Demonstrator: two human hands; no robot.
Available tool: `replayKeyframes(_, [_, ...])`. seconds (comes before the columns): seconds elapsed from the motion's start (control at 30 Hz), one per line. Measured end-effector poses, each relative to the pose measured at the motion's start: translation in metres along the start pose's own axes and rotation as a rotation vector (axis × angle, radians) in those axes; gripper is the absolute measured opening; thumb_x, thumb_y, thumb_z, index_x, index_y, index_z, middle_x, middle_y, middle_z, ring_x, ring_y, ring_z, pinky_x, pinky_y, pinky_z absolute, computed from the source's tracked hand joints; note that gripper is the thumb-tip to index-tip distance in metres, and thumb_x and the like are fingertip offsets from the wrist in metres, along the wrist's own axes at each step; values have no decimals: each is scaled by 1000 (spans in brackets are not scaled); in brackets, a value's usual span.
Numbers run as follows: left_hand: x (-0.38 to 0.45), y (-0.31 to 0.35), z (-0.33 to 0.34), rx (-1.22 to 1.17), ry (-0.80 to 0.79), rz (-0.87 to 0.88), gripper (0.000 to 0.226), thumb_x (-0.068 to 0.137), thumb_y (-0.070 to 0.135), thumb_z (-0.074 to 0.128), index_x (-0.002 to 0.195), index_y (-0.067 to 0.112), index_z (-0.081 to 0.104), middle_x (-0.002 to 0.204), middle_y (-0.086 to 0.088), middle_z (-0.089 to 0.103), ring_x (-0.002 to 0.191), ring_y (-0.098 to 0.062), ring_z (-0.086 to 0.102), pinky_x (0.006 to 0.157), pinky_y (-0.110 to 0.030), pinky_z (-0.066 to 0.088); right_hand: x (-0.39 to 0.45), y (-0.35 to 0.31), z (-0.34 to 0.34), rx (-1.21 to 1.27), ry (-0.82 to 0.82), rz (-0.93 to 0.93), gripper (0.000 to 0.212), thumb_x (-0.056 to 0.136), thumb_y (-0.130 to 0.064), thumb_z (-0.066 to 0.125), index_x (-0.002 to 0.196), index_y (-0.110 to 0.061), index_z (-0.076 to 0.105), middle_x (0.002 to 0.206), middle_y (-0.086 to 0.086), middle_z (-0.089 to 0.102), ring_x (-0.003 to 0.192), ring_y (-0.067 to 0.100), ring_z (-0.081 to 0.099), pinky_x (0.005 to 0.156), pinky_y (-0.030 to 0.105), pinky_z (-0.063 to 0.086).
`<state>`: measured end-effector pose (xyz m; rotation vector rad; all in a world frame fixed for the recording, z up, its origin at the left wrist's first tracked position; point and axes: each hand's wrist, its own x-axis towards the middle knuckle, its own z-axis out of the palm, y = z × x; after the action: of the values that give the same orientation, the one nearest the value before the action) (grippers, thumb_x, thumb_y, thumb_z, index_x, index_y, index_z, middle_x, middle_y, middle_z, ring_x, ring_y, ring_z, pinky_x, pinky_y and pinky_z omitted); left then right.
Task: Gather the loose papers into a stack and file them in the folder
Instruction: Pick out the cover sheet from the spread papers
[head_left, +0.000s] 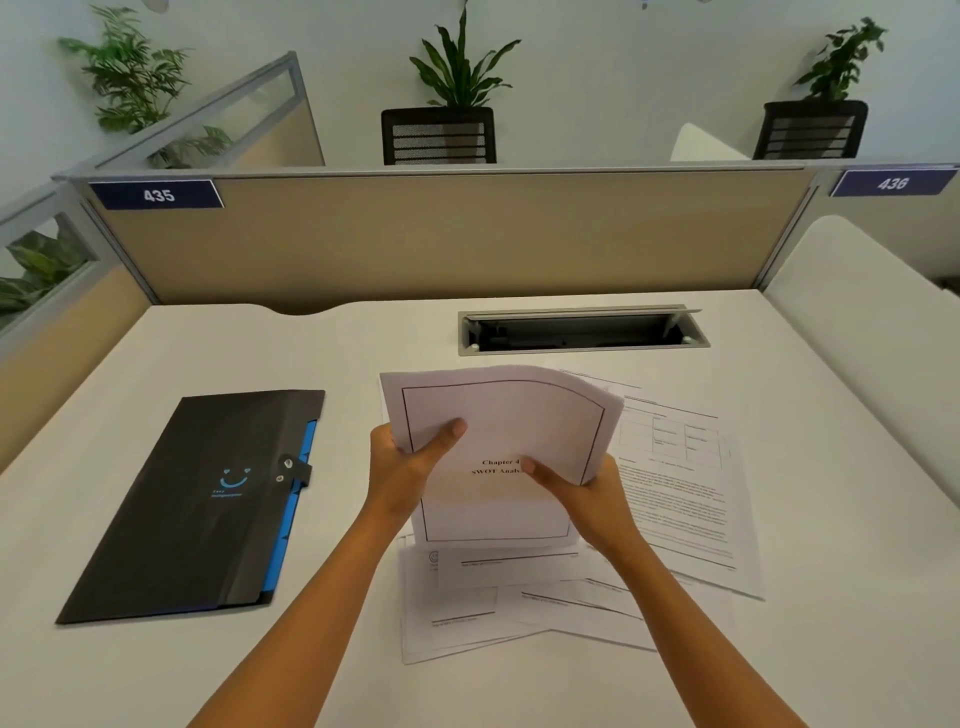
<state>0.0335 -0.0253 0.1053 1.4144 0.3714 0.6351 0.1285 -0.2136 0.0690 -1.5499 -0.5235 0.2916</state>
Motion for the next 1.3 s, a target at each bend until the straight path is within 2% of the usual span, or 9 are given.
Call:
replayKeyframes(0.13, [-6,-5,0,5,6,-1,46,48,74,81,90,59,69,85,22,74,78,-1,72,58,-18,56,-5,10,2,-16,-5,19,38,75,-32,84,102,-53,67,100,-11,74,91,13,72,69,27,61])
replayKeyframes(0.37, [-4,-14,-4,-11,23,-31,53,44,71,84,91,48,73,87,14,76,80,-11,73,60,-24,59,-6,16,4,-7,3,17,39,69,-52,82,104,-56,65,101,-19,73,91,7,72,67,20,59])
replayKeyframes(0.63, [-4,-27,-10,56,-36,-129,61,43,63,90,97,44,69,94,10,75,86,-11,72,65,-25,59,-1,19,0,-19,20,64,37,74,-35,85,101,-54,69,102,-16,75,91,6,72,69,18,58])
replayKeyframes(0.8, [2,-23,-11,179,-77,-132,41,57,54,85,86,70,61,88,35,69,81,10,67,58,-9,52,0,18,-11,-12,30,112,21,76,-41,81,96,-36,76,96,-8,78,87,11,74,68,18,57])
replayKeyframes(0.9, [7,-21,-12,195,-64,-154,38,64,49,83,84,72,60,86,40,67,81,15,65,57,-6,50,4,22,-26,-65,4,169,23,83,-41,75,96,-22,78,95,-2,78,88,19,74,70,28,61])
replayKeyframes(1.0, [12,-24,-17,210,-37,-159,35,69,43,82,83,68,64,84,39,68,79,17,65,58,-3,48,7,33,-53,-294,62,173,14,86,-32,73,98,-23,76,92,-9,77,81,3,72,75,20,58])
replayKeyframes(1.07, [14,-30,-23,213,-13,-182,21,68,44,83,85,50,73,87,34,71,82,12,67,60,-4,50,5,46,-76,-495,199,202,20,85,-28,75,103,-20,73,99,-8,75,85,4,70,80,22,56])
replayKeyframes(1.13, [15,-36,-28,222,19,-192,29,66,46,84,90,38,70,89,31,72,83,11,68,62,-5,51,2,60,-102,-634,360,285,33,83,-27,78,112,-15,68,111,3,71,103,21,65,89,36,52])
replayKeyframes(1.3, [16,-47,-34,238,91,-242,42,63,48,84,97,35,64,88,25,73,81,8,68,60,-8,52,-2,75,-148,-910,593,758,92,68,-52,83,139,-10,41,141,22,42,130,43,37,103,58,35])
